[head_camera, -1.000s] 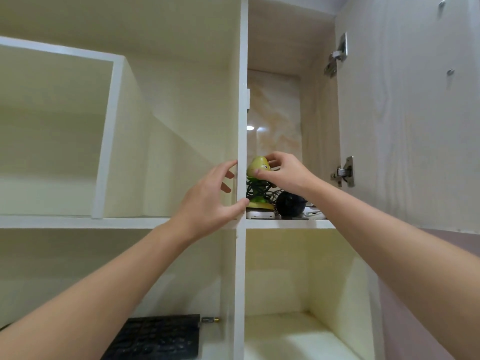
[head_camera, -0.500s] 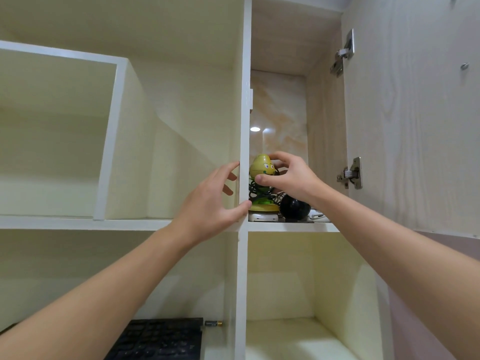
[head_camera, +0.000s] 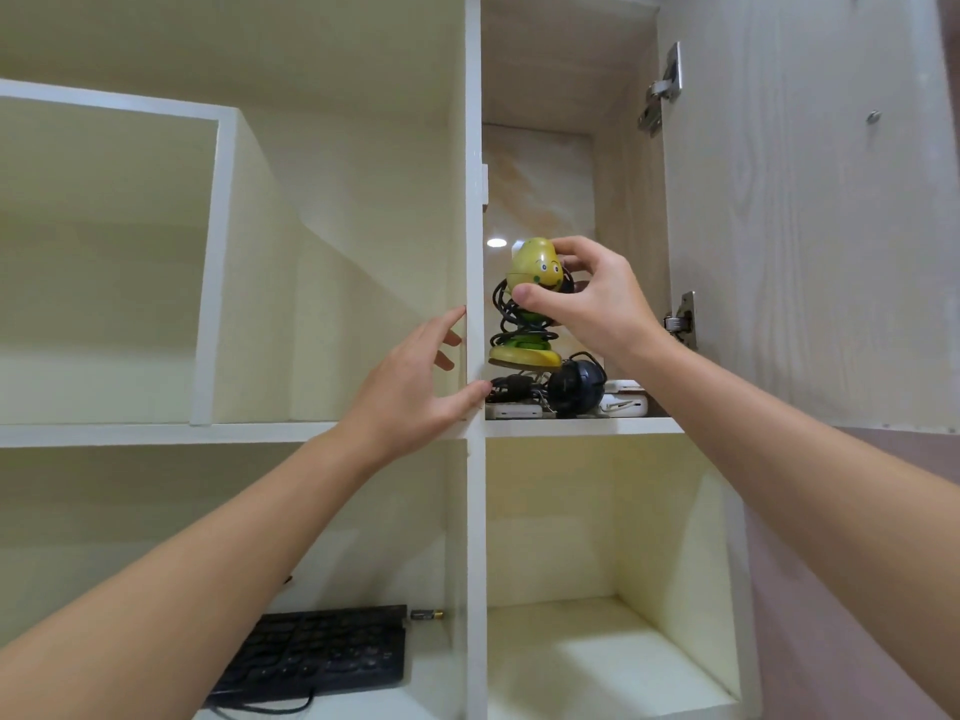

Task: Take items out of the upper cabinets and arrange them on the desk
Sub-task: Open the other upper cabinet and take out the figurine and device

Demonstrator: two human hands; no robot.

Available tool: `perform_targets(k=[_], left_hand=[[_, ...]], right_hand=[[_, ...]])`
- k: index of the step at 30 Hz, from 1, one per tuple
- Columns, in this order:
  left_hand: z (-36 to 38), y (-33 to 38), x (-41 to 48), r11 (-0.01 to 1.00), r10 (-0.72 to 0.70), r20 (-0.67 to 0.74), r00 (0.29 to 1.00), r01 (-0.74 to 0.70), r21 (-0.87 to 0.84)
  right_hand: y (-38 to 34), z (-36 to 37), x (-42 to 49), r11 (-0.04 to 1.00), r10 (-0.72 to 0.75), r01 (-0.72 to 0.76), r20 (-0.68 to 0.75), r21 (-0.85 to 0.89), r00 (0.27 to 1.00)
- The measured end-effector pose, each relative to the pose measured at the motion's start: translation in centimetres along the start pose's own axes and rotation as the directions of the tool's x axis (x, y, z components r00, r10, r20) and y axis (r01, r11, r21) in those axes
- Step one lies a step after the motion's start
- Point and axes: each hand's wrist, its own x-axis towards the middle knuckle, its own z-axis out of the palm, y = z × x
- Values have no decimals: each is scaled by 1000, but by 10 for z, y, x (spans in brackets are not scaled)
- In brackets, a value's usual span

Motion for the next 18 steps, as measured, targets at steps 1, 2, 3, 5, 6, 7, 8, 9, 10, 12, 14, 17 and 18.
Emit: perform_targets(k=[1,2,3,5,6,7,8,9,10,12,14,17,18], left_hand=[[0,0,0,1000,0,-1,1000,0,3],[0,0,-1,1000,1,-2,1000,-1,7],[-1,1,-1,1000,2,-3,1000,-2,10],[0,2,-2,1000,1,-3,1000,-1,7],[0,2,-2,1000,-2,-2,1000,2,-5],[-1,3,-1,1000,-7,0,1000,7,-22],[-1,3,-1,999,-12,4,1000,12,-37],[-1,3,-1,999,-20,10,1000,20,-46],[-2,4,-1,998,-28,16,999,29,-52],[-2,4,-1,998,-41,22,999,42,-54],[-2,5,-3,998,-49,18,999,50,-46],[0,6,-7,998,-52,26,998,52,-22],[1,6,-9,999,-49,29,998,49,-16]], right_hand=[[-2,-3,-3,1000,-2,2,-1,-13,1000],[-4,-5,-6,1000,-1,1,0,-22,1000],[-6,-8,-10,1000,6,-6,1,-20,1000],[-10,-14,-18,1000,23,-23,17,-11,1000],[-11,-17,-22,999,29,-29,32,-15,999],[-12,-19,-27,999,37,-36,42,-21,998],[-13,-22,-31,999,44,-43,47,-31,998],[-13,-24,-35,998,54,-52,51,-41,997],[-12,-27,-39,997,64,-61,56,-49,996],[-9,-32,-47,994,87,-83,62,-68,994],[-6,-36,-54,991,100,-94,67,-94,993],[1,-41,-65,988,121,-113,72,-102,990],[4,-43,-69,987,124,-115,78,-113,989]])
